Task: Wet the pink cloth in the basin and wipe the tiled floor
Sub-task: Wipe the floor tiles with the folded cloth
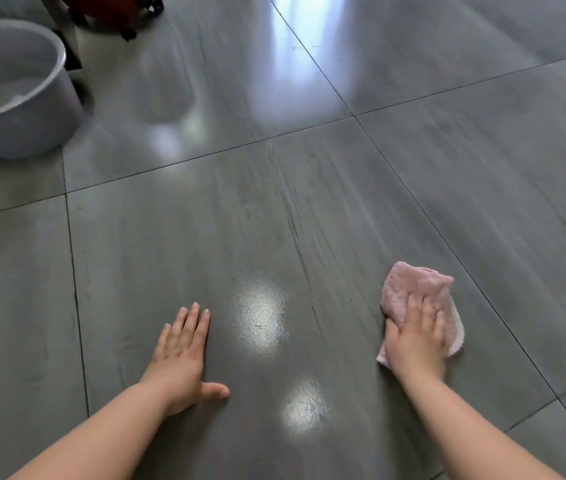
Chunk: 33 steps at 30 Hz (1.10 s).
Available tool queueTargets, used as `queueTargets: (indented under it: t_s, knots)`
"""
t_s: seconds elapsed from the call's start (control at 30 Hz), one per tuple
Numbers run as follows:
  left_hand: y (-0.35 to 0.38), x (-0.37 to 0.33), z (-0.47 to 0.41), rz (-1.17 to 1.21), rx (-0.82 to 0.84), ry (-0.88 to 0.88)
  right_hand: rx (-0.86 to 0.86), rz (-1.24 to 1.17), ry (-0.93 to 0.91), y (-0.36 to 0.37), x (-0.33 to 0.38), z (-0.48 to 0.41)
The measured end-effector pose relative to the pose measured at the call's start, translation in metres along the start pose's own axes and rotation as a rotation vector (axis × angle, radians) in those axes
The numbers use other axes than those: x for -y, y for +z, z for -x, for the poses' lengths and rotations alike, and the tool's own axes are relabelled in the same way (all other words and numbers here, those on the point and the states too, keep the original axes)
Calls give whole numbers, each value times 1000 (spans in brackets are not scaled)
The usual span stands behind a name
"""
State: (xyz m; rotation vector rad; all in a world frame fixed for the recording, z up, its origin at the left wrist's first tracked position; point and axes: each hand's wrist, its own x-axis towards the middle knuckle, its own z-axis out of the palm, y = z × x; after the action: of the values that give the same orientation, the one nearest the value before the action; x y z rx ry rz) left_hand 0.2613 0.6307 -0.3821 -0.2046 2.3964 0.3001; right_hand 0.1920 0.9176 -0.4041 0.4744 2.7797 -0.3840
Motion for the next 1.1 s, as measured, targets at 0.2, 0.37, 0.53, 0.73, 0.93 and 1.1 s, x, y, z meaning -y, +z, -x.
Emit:
queueTargets:
  t_s: [0.2, 0.37, 0.53, 0.73, 0.93, 1.1]
  knots:
    - [-1, -2, 1, -43, 13, -9, 93, 265, -769, 40, 69, 58]
    - [-3, 6, 1, -37, 16, 24, 105, 287, -800, 9, 27, 0]
    - [-6, 13, -1, -82, 21, 63, -3, 38, -166, -26, -42, -20]
    - [-6, 12, -4, -82, 37, 63, 22, 157, -282, 20, 8, 24]
    - [1, 16, 8, 13, -83, -72, 205, 388, -958, 47, 49, 84]
    - [6, 21, 11, 85, -60, -180, 196, 337, -927, 24, 26, 20]
